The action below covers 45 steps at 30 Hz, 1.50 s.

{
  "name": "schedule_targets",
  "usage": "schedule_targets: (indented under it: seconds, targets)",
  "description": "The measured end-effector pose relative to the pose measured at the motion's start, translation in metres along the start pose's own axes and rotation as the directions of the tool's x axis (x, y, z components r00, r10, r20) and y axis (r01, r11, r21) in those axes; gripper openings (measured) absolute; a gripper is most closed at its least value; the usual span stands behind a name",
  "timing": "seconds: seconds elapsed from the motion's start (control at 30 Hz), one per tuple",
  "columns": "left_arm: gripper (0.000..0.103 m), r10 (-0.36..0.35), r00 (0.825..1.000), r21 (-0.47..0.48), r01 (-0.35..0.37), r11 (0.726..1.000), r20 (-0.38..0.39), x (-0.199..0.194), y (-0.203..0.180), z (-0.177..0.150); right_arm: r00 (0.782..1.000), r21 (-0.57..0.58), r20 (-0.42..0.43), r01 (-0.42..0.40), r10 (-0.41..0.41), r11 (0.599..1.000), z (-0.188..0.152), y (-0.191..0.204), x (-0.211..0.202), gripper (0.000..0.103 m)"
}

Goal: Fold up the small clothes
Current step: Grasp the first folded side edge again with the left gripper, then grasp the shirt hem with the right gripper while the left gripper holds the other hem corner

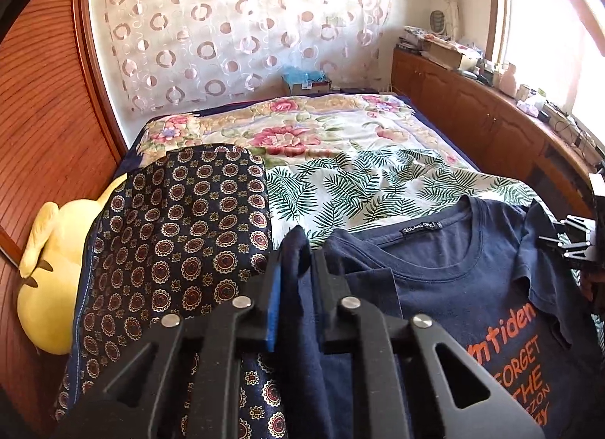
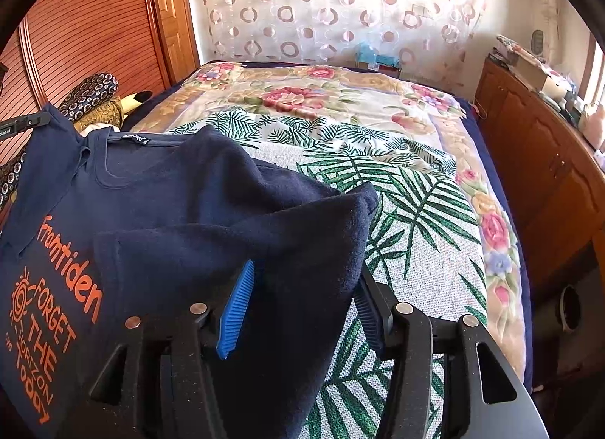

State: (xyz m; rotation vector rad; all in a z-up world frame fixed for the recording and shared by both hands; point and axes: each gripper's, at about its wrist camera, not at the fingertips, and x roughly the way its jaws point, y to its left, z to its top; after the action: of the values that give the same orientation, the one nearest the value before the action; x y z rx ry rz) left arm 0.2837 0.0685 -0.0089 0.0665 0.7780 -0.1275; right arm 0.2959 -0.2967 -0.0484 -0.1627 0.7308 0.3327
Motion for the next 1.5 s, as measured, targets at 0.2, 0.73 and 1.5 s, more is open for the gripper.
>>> schedule_targets:
  seconds: [0.2, 0.73, 1.5]
  targets:
    - [0.014, 0.008, 1.0, -0.017, -0.008, 1.0, 0.001, 0.001, 0.006, -0.001, 1.0, -0.001, 0.001, 0.001, -0.001, 1.0, 0.0, 0.0, 0.0, 0.054]
    - [0.004, -0.152, 0.988, 0.005, 0.152, 0.988, 0.038, -0.029, -0.023, -0.026, 1.0, 0.007, 0.001, 0.001, -0.001, 1.0, 0.003, -0.003, 0.002, 0.058]
    - [0.004, -0.125, 0.988, -0.015, 0.126, 0.992, 0.092, -0.117, -0.028, -0.101, 0.985, -0.027, 0.157, -0.067, 0.07, 0.997, -0.007, 0.046, -0.078, 0.005]
